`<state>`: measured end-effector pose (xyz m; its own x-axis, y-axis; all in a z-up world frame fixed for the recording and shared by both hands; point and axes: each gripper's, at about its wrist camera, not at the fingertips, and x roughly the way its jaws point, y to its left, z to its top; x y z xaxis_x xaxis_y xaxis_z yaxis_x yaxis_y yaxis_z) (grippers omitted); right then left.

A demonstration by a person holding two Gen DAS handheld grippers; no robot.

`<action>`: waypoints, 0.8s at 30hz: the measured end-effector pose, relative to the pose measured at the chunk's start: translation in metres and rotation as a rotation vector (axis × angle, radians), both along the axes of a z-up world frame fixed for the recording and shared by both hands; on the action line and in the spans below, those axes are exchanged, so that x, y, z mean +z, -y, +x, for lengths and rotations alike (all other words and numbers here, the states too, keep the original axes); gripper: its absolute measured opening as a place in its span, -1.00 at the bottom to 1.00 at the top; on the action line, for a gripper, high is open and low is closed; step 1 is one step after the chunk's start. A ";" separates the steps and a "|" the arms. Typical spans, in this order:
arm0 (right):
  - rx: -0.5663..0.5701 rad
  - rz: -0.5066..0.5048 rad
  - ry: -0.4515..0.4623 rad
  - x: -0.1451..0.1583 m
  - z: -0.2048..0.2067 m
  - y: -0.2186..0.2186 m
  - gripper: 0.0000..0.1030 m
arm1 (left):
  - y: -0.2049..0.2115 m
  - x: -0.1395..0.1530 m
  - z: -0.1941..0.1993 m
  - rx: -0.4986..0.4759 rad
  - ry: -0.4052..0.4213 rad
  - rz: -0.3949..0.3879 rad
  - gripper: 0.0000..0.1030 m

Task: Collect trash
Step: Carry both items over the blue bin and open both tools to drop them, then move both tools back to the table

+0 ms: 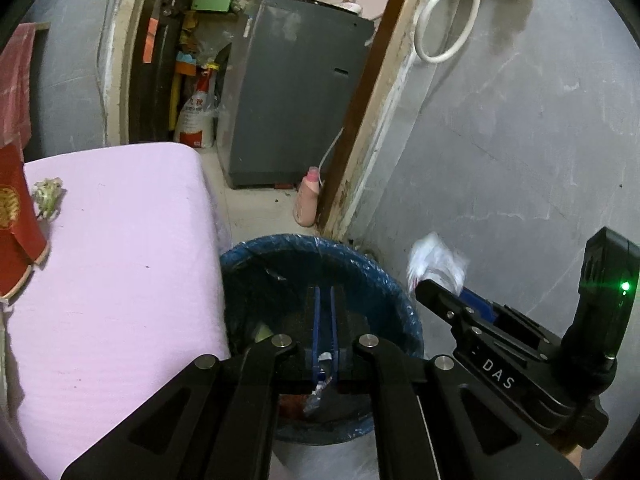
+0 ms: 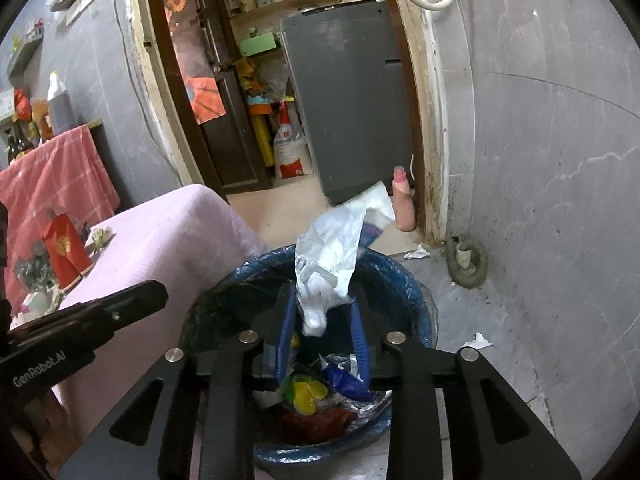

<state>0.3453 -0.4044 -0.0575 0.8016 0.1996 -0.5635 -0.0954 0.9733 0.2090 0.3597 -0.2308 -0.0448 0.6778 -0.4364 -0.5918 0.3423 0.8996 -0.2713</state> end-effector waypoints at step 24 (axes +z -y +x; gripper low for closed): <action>0.013 -0.002 0.365 0.093 -0.063 -0.040 0.59 | -0.085 0.088 -0.072 0.256 0.323 -0.014 0.94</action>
<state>0.2823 -0.3647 0.0351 0.9475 0.2103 -0.2408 -0.1757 0.9718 0.1574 0.2878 -0.1459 0.0427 0.9157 -0.2355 -0.3257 0.1771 0.9639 -0.1989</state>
